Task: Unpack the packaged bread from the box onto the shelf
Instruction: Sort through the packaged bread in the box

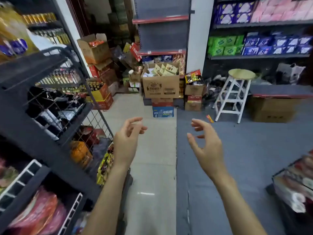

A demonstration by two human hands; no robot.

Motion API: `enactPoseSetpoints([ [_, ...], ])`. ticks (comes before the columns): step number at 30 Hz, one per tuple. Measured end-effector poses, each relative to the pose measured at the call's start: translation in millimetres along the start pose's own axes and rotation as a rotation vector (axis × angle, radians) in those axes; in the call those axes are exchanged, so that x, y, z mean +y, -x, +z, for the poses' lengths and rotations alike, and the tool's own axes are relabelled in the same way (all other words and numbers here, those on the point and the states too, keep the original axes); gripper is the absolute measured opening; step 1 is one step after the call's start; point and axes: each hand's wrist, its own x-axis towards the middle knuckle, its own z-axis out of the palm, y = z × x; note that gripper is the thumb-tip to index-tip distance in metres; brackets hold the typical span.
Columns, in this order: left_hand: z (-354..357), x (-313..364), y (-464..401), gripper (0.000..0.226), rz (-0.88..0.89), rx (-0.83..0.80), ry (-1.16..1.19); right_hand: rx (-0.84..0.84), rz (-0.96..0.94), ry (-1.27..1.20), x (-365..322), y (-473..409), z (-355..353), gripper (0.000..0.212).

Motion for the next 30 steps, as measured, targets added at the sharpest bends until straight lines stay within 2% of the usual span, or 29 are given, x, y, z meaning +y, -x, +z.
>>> enactPoseSetpoints([
  [3,1.9,-51.8,10.5,0.019,-0.011,-0.044,-0.304,-0.196,0.170,0.134,39.4,33.6,10.2,0.035],
  [5,-0.5,-81.4,20.9,0.020,-0.054,-0.131,-0.481,-0.329,0.287,0.203,61.3,55.4,13.9,0.035],
  [8,-4.6,-115.3,27.0,0.024,-0.069,-0.294,-0.633,-0.463,0.363,0.277,79.2,68.7,20.1,0.033],
  [12,-7.6,-150.7,21.1,0.029,-0.177,-0.405,-0.581,-0.514,0.435,0.301,100.4,64.6,38.9,0.028],
  [16,-5.5,-179.4,-11.5,0.029,-0.300,-0.360,-0.587,-0.585,0.431,0.383,125.1,36.4,68.7,0.028],
  [19,1.2,-196.2,-60.5,0.029,-0.251,-0.306,-0.753,-0.609,0.422,0.446,146.6,-1.3,96.7,0.031],
  [21,7.4,-203.8,-103.1,0.030,-0.198,-0.328,-0.804,-0.635,0.430,0.514,159.5,-35.3,117.2,0.033],
  [30,34.3,-249.7,-295.6,0.031,-0.091,-0.521,-0.808,-0.618,0.419,0.596,223.3,-193.6,197.9,0.031],
])
